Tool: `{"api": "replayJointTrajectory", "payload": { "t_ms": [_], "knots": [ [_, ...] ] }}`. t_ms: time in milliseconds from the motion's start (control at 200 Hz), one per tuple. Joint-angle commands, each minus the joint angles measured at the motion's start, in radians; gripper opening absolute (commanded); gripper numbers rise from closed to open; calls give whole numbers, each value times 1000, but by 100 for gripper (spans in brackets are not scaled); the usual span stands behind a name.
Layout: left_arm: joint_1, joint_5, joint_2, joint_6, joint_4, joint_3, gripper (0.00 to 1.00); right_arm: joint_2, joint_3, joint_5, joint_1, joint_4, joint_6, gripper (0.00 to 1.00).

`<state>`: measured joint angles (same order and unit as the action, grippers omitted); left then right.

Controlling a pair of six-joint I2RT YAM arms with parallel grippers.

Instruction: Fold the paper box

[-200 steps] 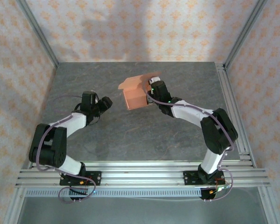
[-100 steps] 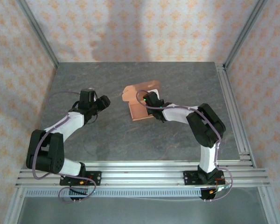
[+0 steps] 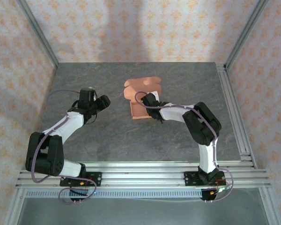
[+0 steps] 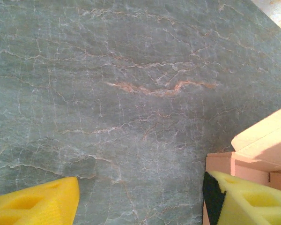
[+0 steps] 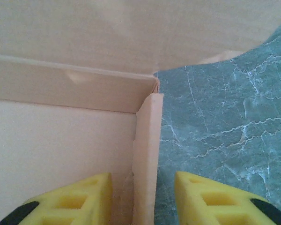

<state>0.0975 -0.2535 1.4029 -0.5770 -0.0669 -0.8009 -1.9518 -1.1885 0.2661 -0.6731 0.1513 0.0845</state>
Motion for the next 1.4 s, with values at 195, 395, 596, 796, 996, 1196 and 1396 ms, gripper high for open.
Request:
{"api": "replayJointTrajectory", "payload": {
  "t_ms": [195, 395, 596, 796, 996, 1196, 1396],
  "knots": [
    [-3, -74, -33, 149, 27, -38, 76, 245, 118, -188, 73, -93, 2, 70],
    [15, -184, -16, 394, 62, -108, 77, 353, 175, -466, 180, -152, -82, 80],
    [19, -352, 35, 639, 105, -157, 76, 382, 107, -616, 252, -35, -218, 84],
    [22, -500, 191, 934, -235, -429, 60, 396, 72, -644, 271, 26, -301, 86],
    [30, -539, 357, 1163, -538, -694, 57, 428, 94, -636, 279, 31, -321, 86],
    [28, -580, 562, 1387, -826, -958, 47, 441, 115, -636, 298, 31, -328, 87],
    [33, -579, 690, 1487, -968, -1124, 43, 436, 116, -644, 300, 36, -327, 87]
  ]
}}
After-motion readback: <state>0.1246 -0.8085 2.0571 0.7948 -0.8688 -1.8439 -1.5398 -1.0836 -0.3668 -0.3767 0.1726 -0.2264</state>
